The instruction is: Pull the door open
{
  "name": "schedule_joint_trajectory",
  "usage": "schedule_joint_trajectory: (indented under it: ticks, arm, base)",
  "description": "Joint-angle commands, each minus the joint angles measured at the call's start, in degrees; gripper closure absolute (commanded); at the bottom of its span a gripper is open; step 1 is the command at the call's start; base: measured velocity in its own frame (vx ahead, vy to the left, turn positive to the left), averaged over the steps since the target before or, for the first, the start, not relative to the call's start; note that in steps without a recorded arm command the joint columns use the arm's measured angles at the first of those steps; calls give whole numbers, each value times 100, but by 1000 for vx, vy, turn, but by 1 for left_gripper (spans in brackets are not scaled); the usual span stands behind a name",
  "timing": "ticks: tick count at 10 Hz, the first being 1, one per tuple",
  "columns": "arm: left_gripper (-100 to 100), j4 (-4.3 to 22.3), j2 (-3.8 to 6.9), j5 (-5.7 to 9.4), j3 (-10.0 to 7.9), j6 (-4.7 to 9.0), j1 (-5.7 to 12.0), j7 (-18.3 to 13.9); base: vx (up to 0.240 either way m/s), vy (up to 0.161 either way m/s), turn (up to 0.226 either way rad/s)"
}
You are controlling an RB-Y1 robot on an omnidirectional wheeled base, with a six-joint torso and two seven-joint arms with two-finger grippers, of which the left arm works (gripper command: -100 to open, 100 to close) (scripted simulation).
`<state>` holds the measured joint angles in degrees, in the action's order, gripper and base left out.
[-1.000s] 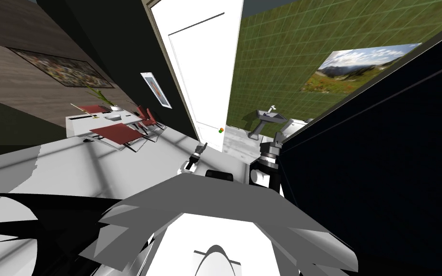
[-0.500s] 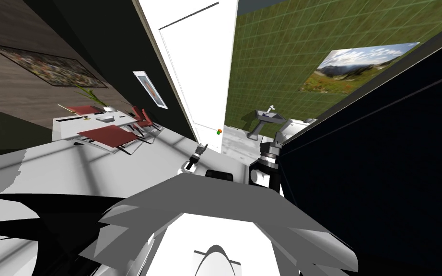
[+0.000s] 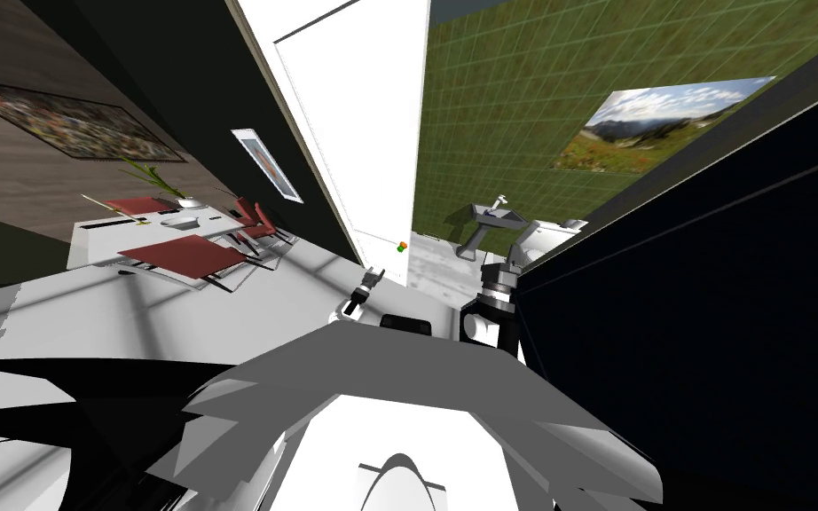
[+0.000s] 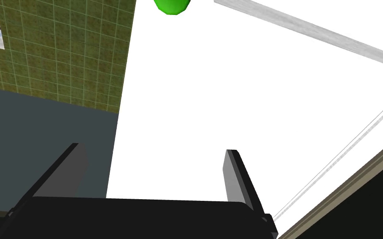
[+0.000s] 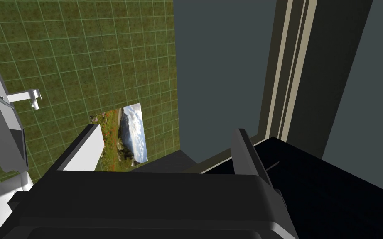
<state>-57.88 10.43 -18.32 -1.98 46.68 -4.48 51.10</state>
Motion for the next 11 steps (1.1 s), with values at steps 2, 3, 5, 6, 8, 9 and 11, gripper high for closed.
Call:
schedule_joint_trajectory:
  ticks: [2, 3, 5, 6, 8, 9, 11]
  arm:
    - [-100, 319, 26, -50, -17, 111, 117, 245]
    - [-100, 416, 34, -69, -22, 142, 152, 327]
    - [-100, 612, 51, -107, -30, 205, 220, 490]
    - [-100, 789, 66, -141, -37, 263, 283, 639]
    - [-100, 1023, 85, -186, -47, 338, 365, 834]
    - [-100, 1171, 97, -214, -53, 386, 418, 958]
    - [-100, 1279, 105, -235, -57, 421, 456, 1048]
  base:
    - [94, -32, -26]
    - [83, -29, -22]
    - [104, -28, -27]
    - [128, -31, -38]
    - [139, -28, -30]
    - [148, -39, -41]
    - [113, -19, -12]
